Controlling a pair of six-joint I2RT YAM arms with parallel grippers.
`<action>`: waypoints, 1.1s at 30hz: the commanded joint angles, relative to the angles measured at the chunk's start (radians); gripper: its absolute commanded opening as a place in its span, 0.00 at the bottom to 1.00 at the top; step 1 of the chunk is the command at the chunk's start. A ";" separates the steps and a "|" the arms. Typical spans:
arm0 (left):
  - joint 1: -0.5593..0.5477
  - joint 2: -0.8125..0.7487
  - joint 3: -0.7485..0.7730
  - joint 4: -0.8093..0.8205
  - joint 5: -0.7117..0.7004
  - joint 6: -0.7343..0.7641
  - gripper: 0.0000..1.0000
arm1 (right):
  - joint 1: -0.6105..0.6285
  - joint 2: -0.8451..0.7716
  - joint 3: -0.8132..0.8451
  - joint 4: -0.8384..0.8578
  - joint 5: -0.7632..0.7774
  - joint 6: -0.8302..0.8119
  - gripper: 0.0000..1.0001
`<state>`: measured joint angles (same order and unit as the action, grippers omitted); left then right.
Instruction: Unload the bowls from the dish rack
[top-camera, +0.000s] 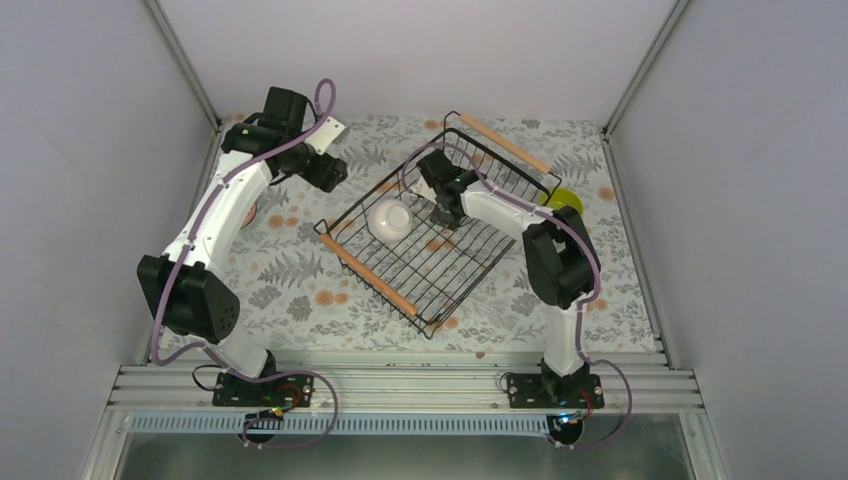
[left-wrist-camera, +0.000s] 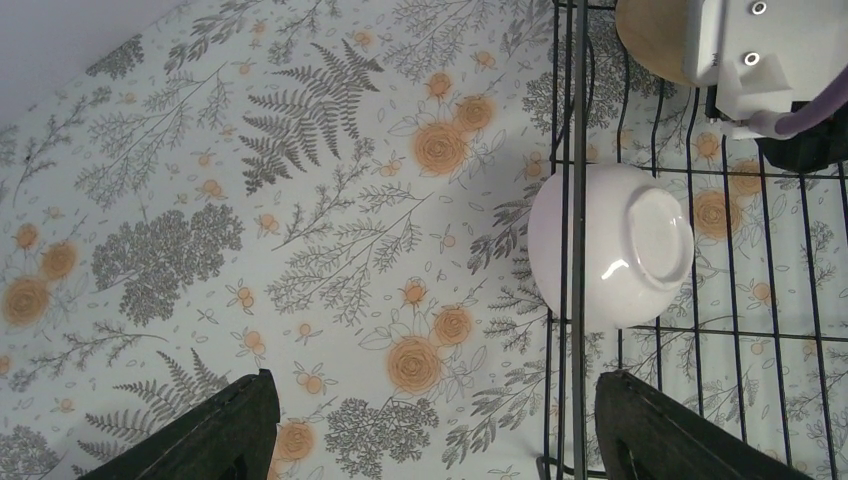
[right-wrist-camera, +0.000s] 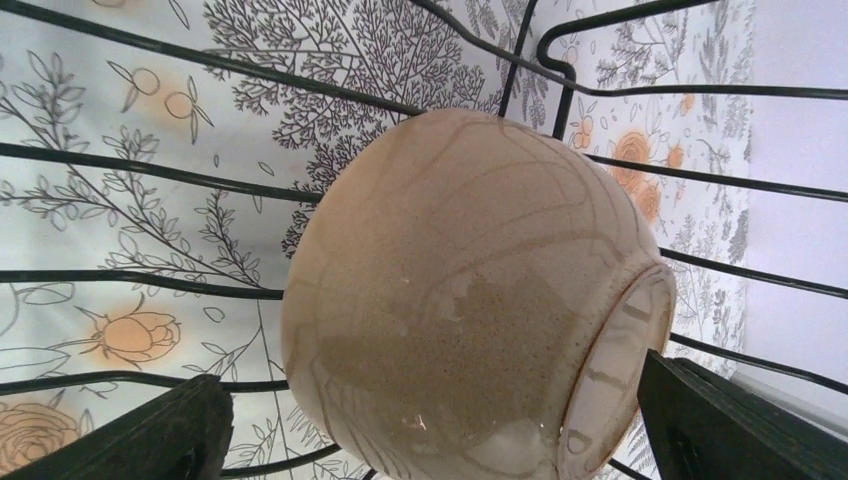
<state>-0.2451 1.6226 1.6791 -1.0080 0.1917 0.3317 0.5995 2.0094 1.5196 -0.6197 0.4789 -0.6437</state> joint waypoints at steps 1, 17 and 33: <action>-0.005 -0.003 -0.004 -0.003 -0.001 -0.003 0.79 | 0.029 -0.051 -0.044 0.061 0.068 0.022 1.00; -0.007 -0.012 -0.019 -0.001 0.005 -0.011 0.79 | 0.055 0.034 -0.077 0.153 0.238 0.113 1.00; -0.006 -0.021 -0.032 0.008 0.005 -0.013 0.79 | 0.075 0.067 -0.107 0.155 0.324 0.139 1.00</action>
<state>-0.2474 1.6222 1.6516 -1.0107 0.1925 0.3283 0.6674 2.0411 1.4330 -0.4690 0.7036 -0.5213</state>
